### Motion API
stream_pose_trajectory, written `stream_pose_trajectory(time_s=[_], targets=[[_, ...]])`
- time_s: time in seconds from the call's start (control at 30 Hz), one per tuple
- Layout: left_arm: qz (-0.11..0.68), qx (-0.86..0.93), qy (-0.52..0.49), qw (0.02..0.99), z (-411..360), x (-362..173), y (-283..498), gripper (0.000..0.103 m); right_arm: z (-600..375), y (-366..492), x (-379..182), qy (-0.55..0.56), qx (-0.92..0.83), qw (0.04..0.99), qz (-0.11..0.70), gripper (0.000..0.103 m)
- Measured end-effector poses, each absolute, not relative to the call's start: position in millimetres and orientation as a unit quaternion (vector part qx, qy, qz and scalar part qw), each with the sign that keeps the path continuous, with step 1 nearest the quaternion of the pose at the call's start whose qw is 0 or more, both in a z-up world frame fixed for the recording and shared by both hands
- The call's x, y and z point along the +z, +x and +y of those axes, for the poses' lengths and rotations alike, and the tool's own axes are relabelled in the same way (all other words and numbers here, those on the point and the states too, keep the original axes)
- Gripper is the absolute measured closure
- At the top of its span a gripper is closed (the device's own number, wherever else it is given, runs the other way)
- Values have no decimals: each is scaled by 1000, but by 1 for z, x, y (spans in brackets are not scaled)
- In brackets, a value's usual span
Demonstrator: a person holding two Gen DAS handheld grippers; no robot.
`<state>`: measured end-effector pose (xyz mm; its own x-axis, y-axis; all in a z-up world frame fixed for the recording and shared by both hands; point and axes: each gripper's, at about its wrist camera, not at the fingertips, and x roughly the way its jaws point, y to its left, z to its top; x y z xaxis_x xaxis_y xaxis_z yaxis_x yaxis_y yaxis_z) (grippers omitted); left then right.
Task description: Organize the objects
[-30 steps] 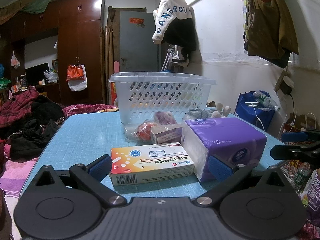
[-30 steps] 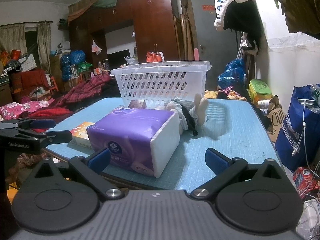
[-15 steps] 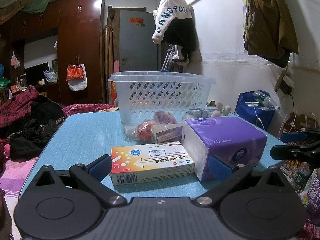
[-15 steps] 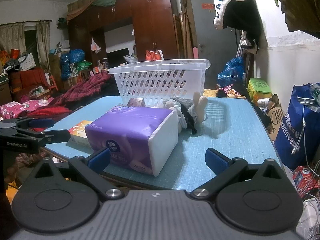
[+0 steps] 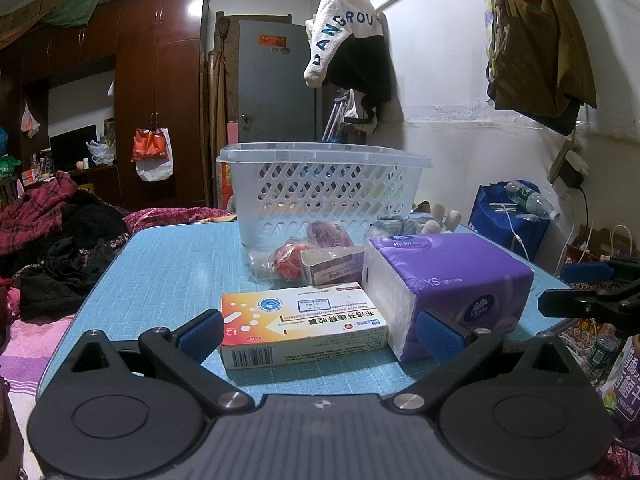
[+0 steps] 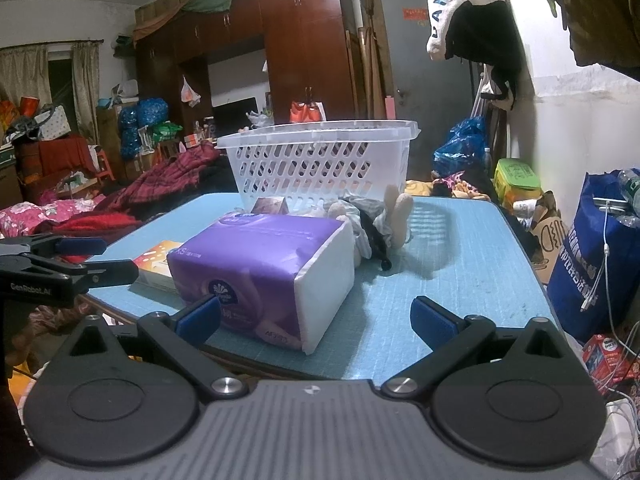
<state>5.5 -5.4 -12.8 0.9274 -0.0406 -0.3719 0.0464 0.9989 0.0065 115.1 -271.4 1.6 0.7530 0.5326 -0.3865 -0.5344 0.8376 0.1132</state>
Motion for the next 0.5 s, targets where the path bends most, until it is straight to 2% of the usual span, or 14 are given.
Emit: stream_pose_trajectory(time_s=[0.33, 0.5], targets=[[174, -26, -6, 984, -2, -12, 3, 0, -281, 121, 3, 36, 275, 940, 197, 0], [121, -31, -15, 992, -1, -4, -9, 0, -285, 117, 3, 50, 272, 950, 146, 0]])
